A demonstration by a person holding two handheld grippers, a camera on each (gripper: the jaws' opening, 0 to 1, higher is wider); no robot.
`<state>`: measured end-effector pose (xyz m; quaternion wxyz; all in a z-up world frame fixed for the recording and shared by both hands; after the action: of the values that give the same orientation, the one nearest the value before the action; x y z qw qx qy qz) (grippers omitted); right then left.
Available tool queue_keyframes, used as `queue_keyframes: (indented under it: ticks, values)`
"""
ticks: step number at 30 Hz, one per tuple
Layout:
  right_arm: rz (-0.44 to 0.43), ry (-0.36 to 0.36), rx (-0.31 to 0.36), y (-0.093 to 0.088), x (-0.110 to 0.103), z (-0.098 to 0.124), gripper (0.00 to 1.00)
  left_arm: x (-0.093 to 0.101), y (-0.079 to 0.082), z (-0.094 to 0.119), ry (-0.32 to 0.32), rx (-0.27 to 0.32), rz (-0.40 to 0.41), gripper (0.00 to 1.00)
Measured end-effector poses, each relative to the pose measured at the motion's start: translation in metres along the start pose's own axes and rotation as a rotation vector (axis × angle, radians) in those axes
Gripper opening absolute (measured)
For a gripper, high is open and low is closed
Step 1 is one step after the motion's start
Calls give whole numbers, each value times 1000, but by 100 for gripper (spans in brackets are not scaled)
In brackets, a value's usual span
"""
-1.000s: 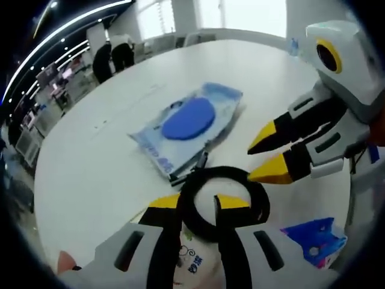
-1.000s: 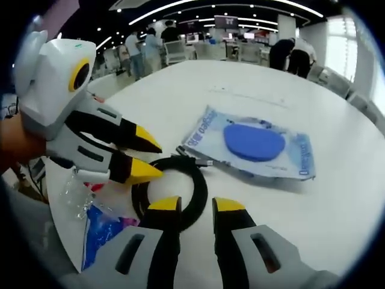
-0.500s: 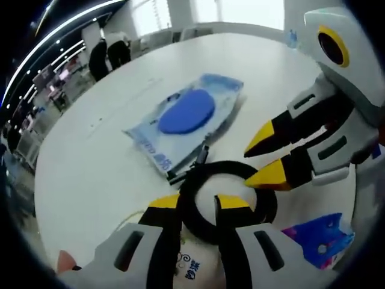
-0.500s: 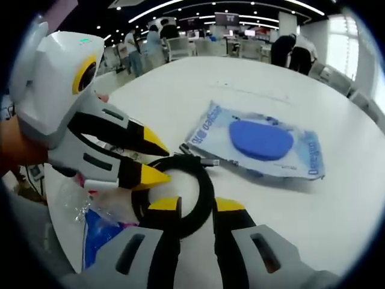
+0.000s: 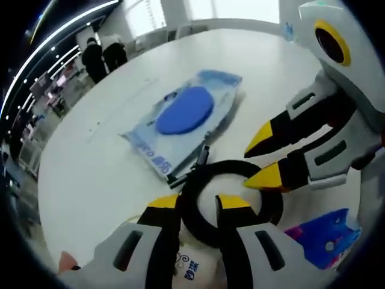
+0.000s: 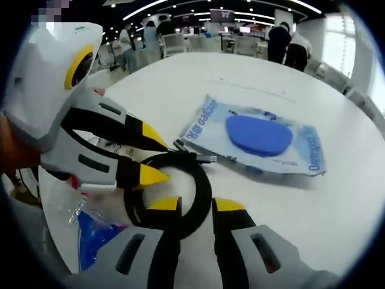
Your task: Arrange the tabletop items into an orderly group along one side of the table until the central work area is clear of visible clutter.
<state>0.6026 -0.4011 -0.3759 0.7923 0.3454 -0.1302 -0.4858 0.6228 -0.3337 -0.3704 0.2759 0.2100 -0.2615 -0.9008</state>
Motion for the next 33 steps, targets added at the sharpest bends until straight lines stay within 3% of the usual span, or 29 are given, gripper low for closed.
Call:
queue_keyframes:
  ticks: [14, 23, 27, 33]
  values:
    - [-1, -17, -15, -2, 1, -6, 20, -2, -2, -7, 10, -14, -37, 23]
    - [0, -26, -19, -3, 1, -8, 19, -2, -2, -8, 6, -8, -12, 20]
    - [15, -42, -22, -3, 4, -8, 15, -6, -5, -9, 25, -22, -18, 12]
    - [36, -51, -21, -3, 5, -9, 13, -5, -4, -9, 34, -22, -14, 11]
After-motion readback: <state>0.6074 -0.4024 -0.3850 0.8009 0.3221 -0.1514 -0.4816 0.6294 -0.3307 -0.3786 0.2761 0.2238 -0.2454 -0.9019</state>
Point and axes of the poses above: the point that each gripper's makers call its tool centre point, and the gripper's own axes: z roughly backward along the fingers, x roughly to its right, y roughly out of its top, the point moved 2 cm from there along z, roughly backward along the fingers, and after that the axes turned 7 degrees about -z, right-handed, at the moved point
